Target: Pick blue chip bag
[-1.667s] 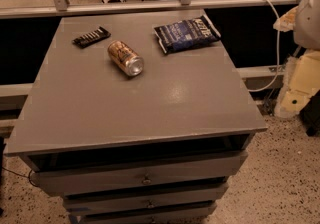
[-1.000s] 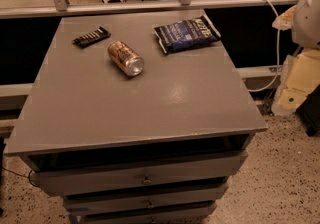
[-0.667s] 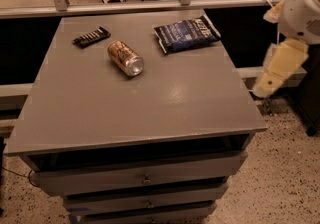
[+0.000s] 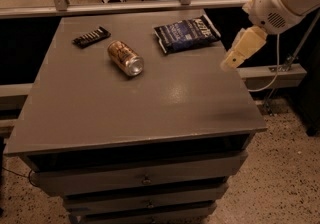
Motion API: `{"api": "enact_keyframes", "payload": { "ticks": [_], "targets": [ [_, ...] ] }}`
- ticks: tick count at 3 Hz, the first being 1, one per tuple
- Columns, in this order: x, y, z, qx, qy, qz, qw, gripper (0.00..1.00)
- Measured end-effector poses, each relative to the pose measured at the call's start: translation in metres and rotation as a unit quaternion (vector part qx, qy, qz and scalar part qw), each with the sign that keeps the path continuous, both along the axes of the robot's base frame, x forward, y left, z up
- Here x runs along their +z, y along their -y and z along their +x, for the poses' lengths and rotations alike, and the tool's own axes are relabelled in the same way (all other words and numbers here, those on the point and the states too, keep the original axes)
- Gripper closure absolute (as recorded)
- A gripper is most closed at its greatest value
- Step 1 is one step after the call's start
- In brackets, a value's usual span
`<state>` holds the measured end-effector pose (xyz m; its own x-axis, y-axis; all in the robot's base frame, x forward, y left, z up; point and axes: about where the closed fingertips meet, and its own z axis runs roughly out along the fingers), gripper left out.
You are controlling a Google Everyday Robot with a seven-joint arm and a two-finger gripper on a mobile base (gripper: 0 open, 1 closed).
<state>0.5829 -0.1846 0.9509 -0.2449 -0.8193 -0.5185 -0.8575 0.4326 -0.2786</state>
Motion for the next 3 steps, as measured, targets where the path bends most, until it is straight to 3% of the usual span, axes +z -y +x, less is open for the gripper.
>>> {"api": "enact_keyframes", "payload": {
  "ticks": [1,2,3],
  "targets": [
    [0.0,0.0,0.0,0.0,0.0,0.0,1.0,0.0],
    [-0.011,-0.006,0.015,-0.021,0.002,0.049,0.9986,0.0],
    [-0.028,-0.016,0.052,-0.041,0.016,0.111,0.9929,0.0]
  ]
}}
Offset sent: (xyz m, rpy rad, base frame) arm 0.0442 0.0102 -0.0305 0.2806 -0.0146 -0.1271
